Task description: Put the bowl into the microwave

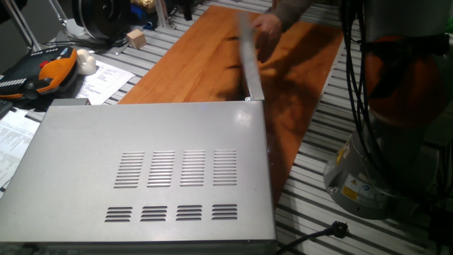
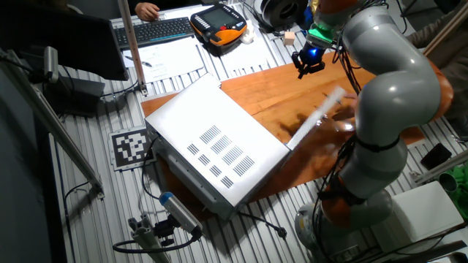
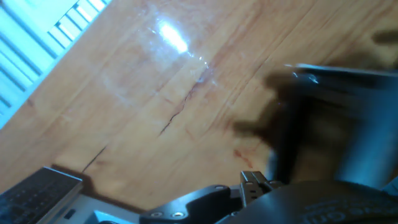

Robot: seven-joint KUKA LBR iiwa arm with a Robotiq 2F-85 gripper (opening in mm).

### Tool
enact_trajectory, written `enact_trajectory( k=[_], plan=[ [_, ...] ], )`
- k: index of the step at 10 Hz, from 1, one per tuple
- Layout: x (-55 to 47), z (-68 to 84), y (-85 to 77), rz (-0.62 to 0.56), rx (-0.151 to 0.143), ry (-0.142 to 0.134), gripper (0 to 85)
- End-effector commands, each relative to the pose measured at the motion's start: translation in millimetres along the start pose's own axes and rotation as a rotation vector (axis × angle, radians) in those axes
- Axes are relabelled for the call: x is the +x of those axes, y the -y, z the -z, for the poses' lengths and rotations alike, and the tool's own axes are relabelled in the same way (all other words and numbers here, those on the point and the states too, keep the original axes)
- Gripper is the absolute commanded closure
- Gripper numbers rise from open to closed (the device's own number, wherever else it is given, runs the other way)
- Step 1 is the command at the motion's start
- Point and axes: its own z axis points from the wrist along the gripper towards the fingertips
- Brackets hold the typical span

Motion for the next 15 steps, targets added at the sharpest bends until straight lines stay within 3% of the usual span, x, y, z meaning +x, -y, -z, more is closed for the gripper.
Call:
enact_trajectory(
  k=[1,3,4,6,8,10,11,12,13,15],
  plan=[
    [-1.0,0.7,1.1,0.008,0.023,0.020,85.0],
    [-8.3,-4.5,5.7,0.030,0.085,0.087,85.0],
    [-15.1,-11.6,5.4,0.032,0.092,0.105,85.0],
    [-21.2,-32.3,-16.9,-0.012,0.058,0.113,85.0],
    [-11.9,-51.7,-47.9,-0.059,0.015,0.083,85.0],
    [8.0,-64.0,-70.3,-0.100,0.001,0.033,85.0],
    [23.4,-74.2,-74.5,-0.127,-0.012,0.013,85.0],
    [33.9,-81.5,-75.1,-0.141,-0.009,0.019,85.0],
    [39.1,-84.1,-74.8,-0.148,-0.007,0.023,85.0],
    [39.1,-84.1,-74.8,-0.115,0.005,0.000,85.0]
  ],
)
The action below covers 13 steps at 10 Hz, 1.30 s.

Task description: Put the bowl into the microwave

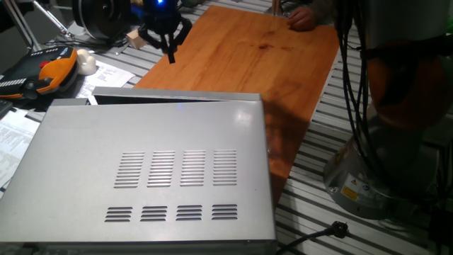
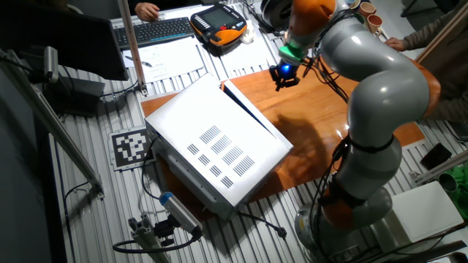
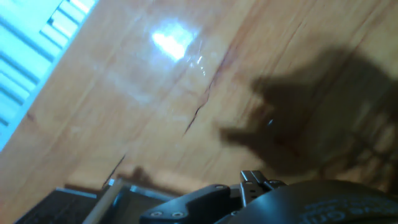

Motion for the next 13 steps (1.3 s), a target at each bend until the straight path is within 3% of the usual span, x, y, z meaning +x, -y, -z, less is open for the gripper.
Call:
enact_trajectory(
  k=[1,3,5,6,7,8,10,12,13],
  plan=[
    [0.3,0.1,-0.2,0.059,0.007,0.026,85.0],
    [0.3,0.1,-0.2,0.182,0.016,0.031,85.0],
    [0.3,0.1,-0.2,0.267,0.025,-0.016,85.0],
    [0.3,0.1,-0.2,0.281,0.037,0.012,85.0],
    [0.3,0.1,-0.2,0.292,0.052,0.058,85.0],
    [0.3,0.1,-0.2,0.278,0.035,0.063,85.0],
    [0.3,0.1,-0.2,0.211,0.011,0.050,85.0],
    [2.3,0.2,-3.1,0.133,-0.002,0.007,85.0],
    [13.1,0.0,-17.5,0.103,-0.014,-0.022,85.0]
  ],
)
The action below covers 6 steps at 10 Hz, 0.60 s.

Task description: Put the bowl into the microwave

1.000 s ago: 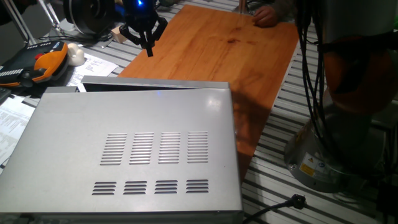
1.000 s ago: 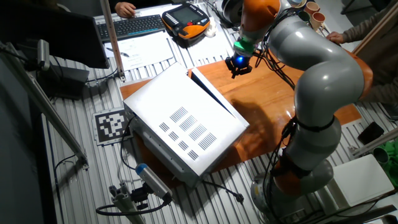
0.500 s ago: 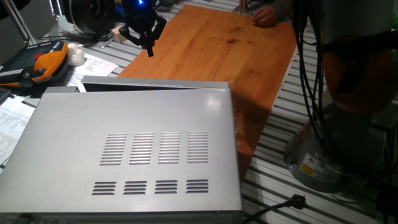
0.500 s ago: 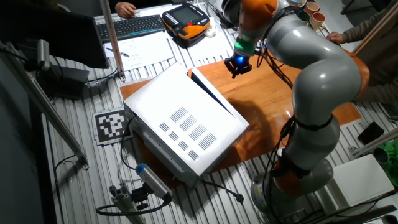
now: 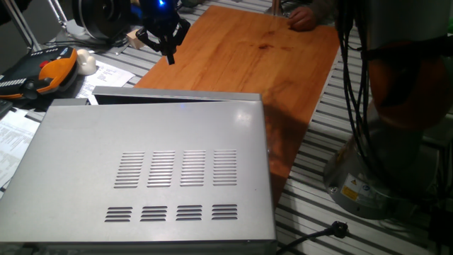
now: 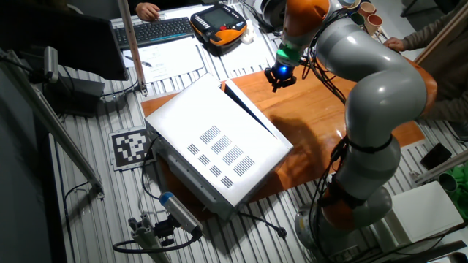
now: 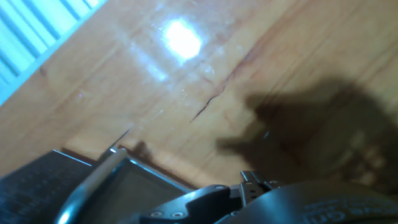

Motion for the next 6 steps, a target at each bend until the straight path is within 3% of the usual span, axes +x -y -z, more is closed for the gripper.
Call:
enact_trajectory(
  k=[1,2,4,6],
  plan=[
    [12.8,-3.5,-15.0,-0.019,-0.009,-0.013,85.0],
    [19.8,-7.0,-20.8,-0.037,-0.017,-0.022,85.0],
    [31.5,-9.3,-29.1,-0.093,-0.066,-0.070,85.0],
    [46.6,-11.3,-37.7,-0.136,-0.070,-0.056,85.0]
  ],
)
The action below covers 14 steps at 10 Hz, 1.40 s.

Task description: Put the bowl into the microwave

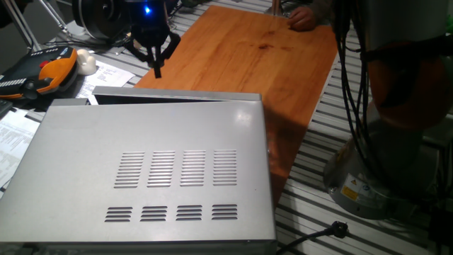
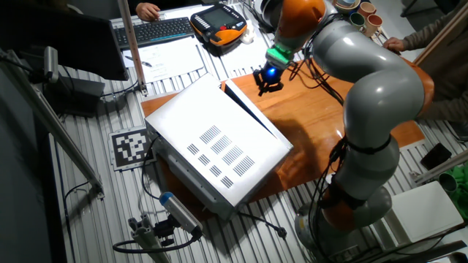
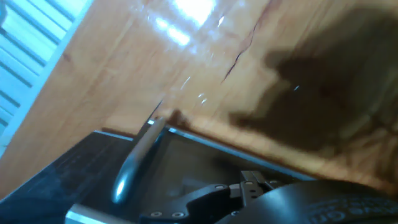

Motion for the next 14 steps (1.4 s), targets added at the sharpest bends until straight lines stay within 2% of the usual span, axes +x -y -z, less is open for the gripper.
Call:
enact_trajectory(
  k=[1,3,5,8,10,12,14],
  plan=[
    [9.6,-4.7,-3.0,-0.019,-0.008,-0.006,85.0],
    [13.6,-5.5,-3.2,-0.029,-0.019,-0.017,85.0],
    [21.0,-7.0,-2.9,-0.055,-0.039,-0.042,85.0],
    [34.8,-10.8,1.0,-0.067,-0.040,-0.046,85.0],
    [43.3,-10.1,5.1,-0.070,-0.039,-0.063,85.0],
    [50.6,-12.6,7.4,-0.069,-0.038,-0.066,85.0],
    [58.9,-17.1,9.9,-0.070,-0.027,-0.068,85.0]
  ],
)
